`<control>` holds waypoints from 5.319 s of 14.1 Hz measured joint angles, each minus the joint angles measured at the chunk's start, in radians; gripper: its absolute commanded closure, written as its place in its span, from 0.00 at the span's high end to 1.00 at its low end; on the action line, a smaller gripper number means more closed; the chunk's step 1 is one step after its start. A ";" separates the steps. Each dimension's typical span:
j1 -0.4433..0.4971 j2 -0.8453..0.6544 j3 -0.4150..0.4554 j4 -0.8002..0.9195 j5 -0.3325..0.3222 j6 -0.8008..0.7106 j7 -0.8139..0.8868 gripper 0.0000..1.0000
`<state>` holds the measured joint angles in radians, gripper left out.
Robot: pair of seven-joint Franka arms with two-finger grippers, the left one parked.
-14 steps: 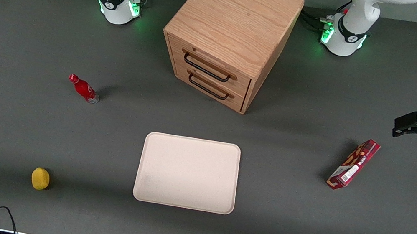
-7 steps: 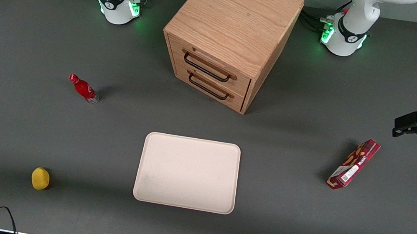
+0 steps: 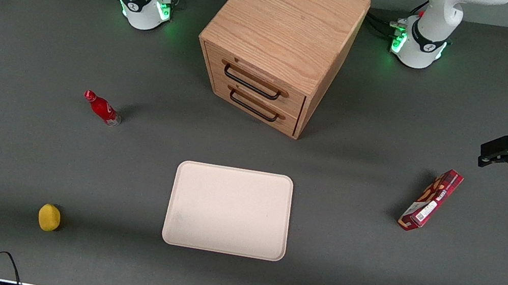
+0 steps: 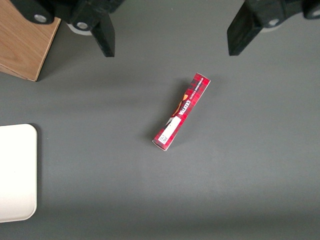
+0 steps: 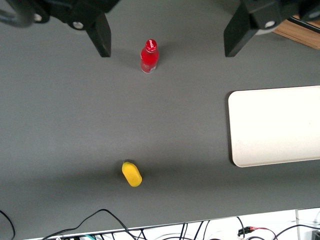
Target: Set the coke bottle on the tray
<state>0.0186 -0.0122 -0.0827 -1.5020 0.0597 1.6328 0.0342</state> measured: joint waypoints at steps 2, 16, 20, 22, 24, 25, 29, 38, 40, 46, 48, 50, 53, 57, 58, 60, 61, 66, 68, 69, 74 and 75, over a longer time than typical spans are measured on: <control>0.000 0.002 0.000 0.000 0.000 0.000 0.000 1.00; 0.009 -0.009 0.011 -0.254 0.000 0.107 -0.011 1.00; 0.009 -0.121 0.014 -0.544 -0.001 0.307 -0.013 1.00; 0.009 -0.164 0.018 -0.671 -0.020 0.399 -0.017 0.99; 0.009 -0.191 0.036 -0.761 -0.033 0.456 -0.017 0.97; 0.009 -0.198 0.044 -0.794 -0.034 0.484 -0.017 0.97; 0.007 -0.203 0.050 -0.926 -0.039 0.644 -0.073 0.92; -0.006 -0.202 0.050 -1.049 -0.039 0.773 -0.114 0.59; -0.006 -0.196 0.050 -1.059 -0.039 0.797 -0.114 0.57; -0.006 -0.178 0.050 -1.094 -0.040 0.864 -0.115 0.00; -0.006 -0.178 0.052 -1.093 -0.040 0.863 -0.115 0.00; -0.006 -0.178 0.064 -1.088 -0.040 0.864 -0.115 0.00; -0.006 -0.177 0.128 -1.032 -0.040 0.813 -0.077 0.00; 0.000 -0.092 0.213 -0.739 -0.040 0.588 0.026 0.00; 0.001 -0.034 0.235 -0.638 -0.039 0.544 0.059 0.00; 0.007 0.106 0.280 -0.438 -0.039 0.487 0.133 0.00; 0.027 0.188 0.295 -0.332 -0.040 0.458 0.175 0.00; 0.177 0.523 0.300 0.099 -0.134 0.345 0.320 0.00; 0.199 0.633 0.297 0.217 -0.151 0.343 0.331 0.00; 0.200 0.678 0.295 0.263 -0.152 0.343 0.333 0.00; 0.321 0.808 0.157 0.416 -0.153 0.371 0.363 0.00; 0.347 0.817 0.140 0.422 -0.153 0.382 0.380 0.00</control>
<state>0.3659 0.8048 0.0573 -1.0795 -0.0935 2.0146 0.4141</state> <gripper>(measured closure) 0.692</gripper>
